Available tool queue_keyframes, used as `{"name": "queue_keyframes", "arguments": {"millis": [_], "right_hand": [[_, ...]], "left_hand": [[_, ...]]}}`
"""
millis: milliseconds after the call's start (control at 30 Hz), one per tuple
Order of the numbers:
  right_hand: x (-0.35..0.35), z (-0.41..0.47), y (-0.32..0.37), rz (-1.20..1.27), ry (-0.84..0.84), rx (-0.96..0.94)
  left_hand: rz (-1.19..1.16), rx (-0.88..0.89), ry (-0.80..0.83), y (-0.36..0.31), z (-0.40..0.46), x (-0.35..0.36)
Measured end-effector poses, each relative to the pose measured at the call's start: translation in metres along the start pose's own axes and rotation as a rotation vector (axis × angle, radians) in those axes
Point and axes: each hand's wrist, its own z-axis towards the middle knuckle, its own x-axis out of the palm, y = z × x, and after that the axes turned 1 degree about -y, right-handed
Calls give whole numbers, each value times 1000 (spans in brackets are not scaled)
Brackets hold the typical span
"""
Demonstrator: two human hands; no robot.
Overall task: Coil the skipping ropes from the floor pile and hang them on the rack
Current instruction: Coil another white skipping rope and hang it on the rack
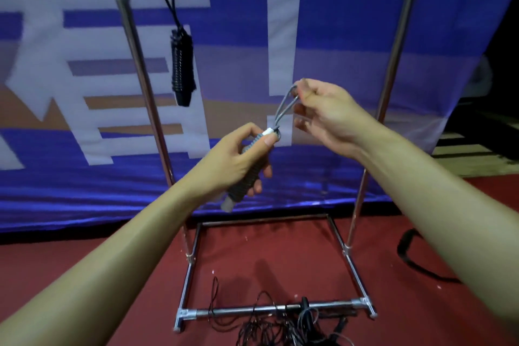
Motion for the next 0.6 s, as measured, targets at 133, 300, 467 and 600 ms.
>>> {"name": "queue_keyframes", "arguments": {"millis": [133, 300, 467, 600], "right_hand": [[10, 35, 53, -546, 25, -266], [46, 72, 108, -794, -52, -393], [71, 101, 147, -764, -125, -494], [88, 125, 156, -743, -145, -530]], "left_hand": [[-30, 50, -24, -29, 21, -13], [-108, 138, -132, -55, 48, -22], [-122, 160, -202, -77, 58, -65], [-136, 140, -223, -82, 63, -102]]}}
